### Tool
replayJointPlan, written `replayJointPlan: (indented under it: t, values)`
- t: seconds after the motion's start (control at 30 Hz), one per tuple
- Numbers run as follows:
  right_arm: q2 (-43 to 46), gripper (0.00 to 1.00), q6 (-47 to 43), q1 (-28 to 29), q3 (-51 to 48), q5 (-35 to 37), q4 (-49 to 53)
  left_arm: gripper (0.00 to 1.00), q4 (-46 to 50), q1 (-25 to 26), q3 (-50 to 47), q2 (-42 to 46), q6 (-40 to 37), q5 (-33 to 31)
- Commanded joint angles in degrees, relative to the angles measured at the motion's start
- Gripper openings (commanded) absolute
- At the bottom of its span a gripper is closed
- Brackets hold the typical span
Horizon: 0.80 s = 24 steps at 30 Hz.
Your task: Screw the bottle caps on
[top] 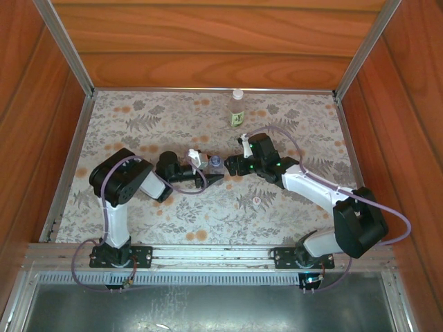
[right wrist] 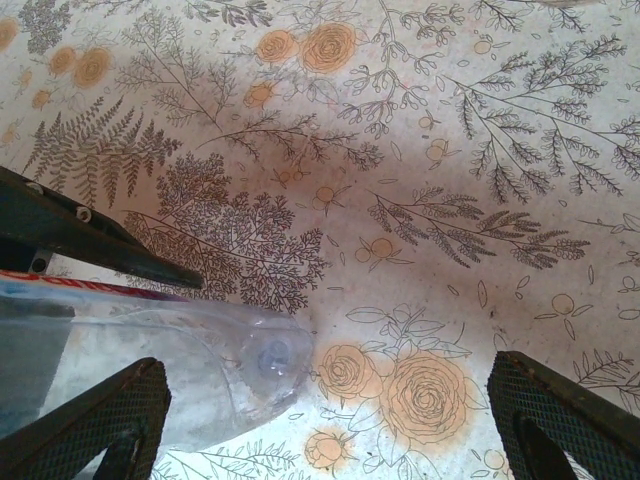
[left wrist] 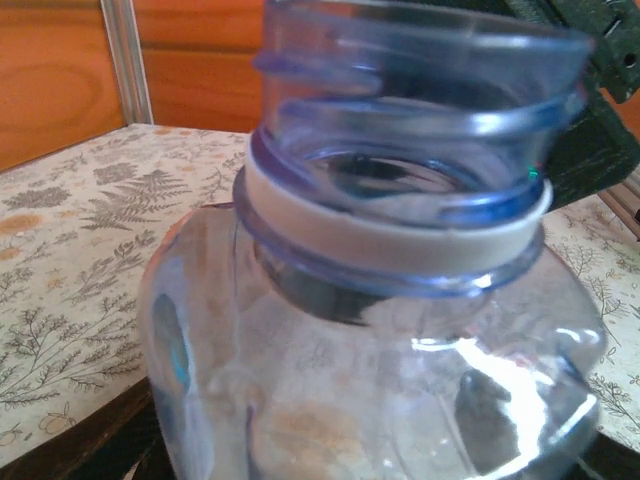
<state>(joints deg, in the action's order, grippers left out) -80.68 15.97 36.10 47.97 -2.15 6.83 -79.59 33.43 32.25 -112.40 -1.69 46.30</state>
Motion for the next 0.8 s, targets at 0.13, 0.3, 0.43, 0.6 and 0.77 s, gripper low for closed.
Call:
replayJointPlan:
  t: [0.13,0.3,0.43,0.6,0.77]
  values:
    - [2.05,0.89,0.73,0.54,0.33,3.79,1.26,0.6,-1.53,0.3,0.72,-0.78,-0.01,1.33]
    - [3.36,0.88,1.63,0.4,-0.05,4.92,1.69,0.71,-1.53,0.27,0.74,-0.8,-0.12,1.25]
    - [3.96,0.88,2.24,0.26,-0.17,6.18,2.29,0.71,-1.53,0.28,0.64,-0.97,-0.18,0.92]
    - [6.23,0.89,3.04,0.0,-1.16,8.11,3.75,0.58,-1.53,0.3,0.75,-1.16,-0.24,0.95]
    - [11.26,0.93,9.52,-0.11,-4.9,21.13,3.64,0.55,-1.53,0.25,0.67,-1.03,-0.29,1.16]
